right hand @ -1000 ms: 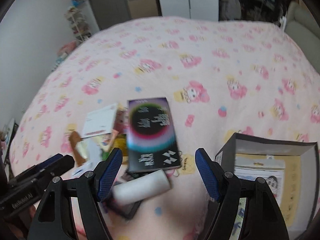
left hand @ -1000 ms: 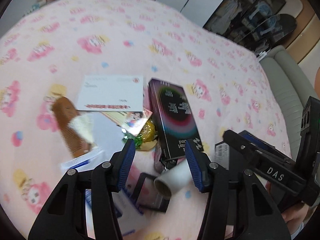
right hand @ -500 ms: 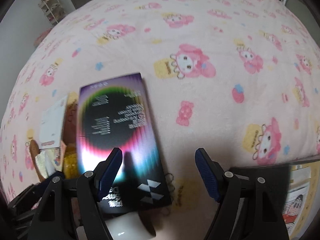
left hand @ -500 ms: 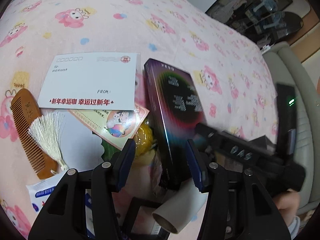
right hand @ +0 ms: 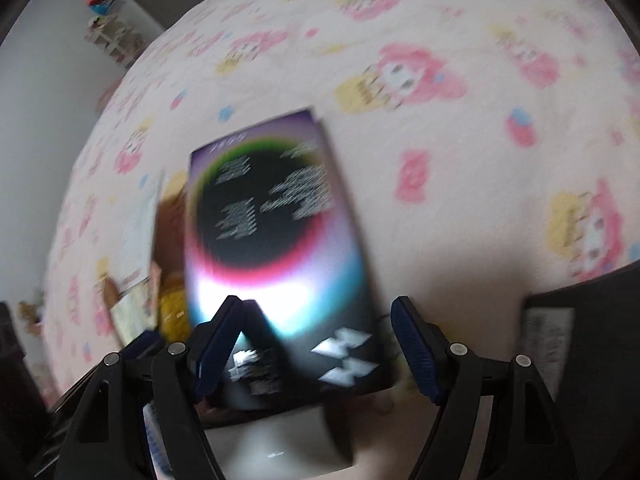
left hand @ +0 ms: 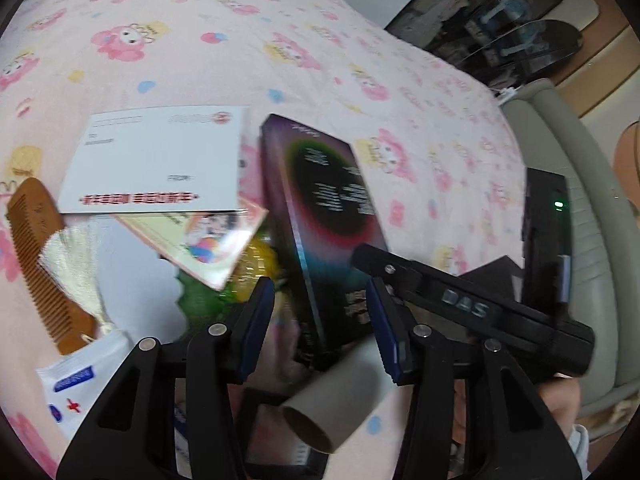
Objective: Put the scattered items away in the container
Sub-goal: 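Close the right gripper on the dark screen-protector box and lift it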
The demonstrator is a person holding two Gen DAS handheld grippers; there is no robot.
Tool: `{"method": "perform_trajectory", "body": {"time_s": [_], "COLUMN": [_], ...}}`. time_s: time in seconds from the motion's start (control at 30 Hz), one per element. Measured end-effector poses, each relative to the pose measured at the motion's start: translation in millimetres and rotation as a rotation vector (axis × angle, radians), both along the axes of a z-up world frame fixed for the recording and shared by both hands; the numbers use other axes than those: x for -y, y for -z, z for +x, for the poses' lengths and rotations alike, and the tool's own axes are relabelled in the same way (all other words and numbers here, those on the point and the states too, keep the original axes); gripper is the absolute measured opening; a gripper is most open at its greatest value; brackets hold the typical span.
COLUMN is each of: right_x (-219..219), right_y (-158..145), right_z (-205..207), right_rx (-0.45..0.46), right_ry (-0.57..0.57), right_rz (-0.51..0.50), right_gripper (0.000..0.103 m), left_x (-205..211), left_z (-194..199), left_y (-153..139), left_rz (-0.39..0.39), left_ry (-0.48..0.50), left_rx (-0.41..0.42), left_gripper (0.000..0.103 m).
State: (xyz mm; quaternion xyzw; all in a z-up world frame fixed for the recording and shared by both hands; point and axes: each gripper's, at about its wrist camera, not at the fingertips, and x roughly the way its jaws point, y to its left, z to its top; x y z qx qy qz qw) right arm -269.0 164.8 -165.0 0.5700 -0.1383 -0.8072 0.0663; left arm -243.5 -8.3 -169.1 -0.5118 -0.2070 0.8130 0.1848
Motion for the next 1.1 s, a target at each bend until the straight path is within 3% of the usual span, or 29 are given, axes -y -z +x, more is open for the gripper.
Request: {"method": "perform_trajectory", "body": {"time_s": [0.13,0.23,0.33,0.57,0.67,0.83,1.0,1.1], "right_x": [-9,-15,-14,-14,-19,-18,-9,-9], "right_y": [5,13,22,11,9,24,18,6], "right_z": [-4,-9,-10,-3,-4,-11,-6,2], "right_rx": [0.022,0.063,0.105,0.049,0.033,0.091,0.077,0.066], "right_ry": [0.036,0.041,0.012,0.028,0.06,0.031,-0.01,-0.009], "right_rz": [-0.007,-0.102,-0.212,-0.147,-0.104,-0.188,-0.239,-0.282], "right_gripper": [0.074,0.075,0.075,0.07,0.07,0.076,0.069,0.066], "left_x": [-7,-12,-13,-10,-6,-6,0,6], "left_z": [-6,-10,-10,-8,-11,-13,-7,8], "left_y": [16,30,28,22,28,34,14,7], "left_rz": [-0.009,-0.023,-0.02,-0.03,0.004,0.028,-0.004,0.004], "left_ry": [0.01,0.026,0.03,0.003,-0.006,-0.003,-0.028,-0.026], "left_rx": [0.04,0.081,0.069,0.042,0.058,0.067,-0.003,-0.005], "left_gripper": [0.047,0.04,0.033,0.029,0.029,0.03,0.03,0.03]}}
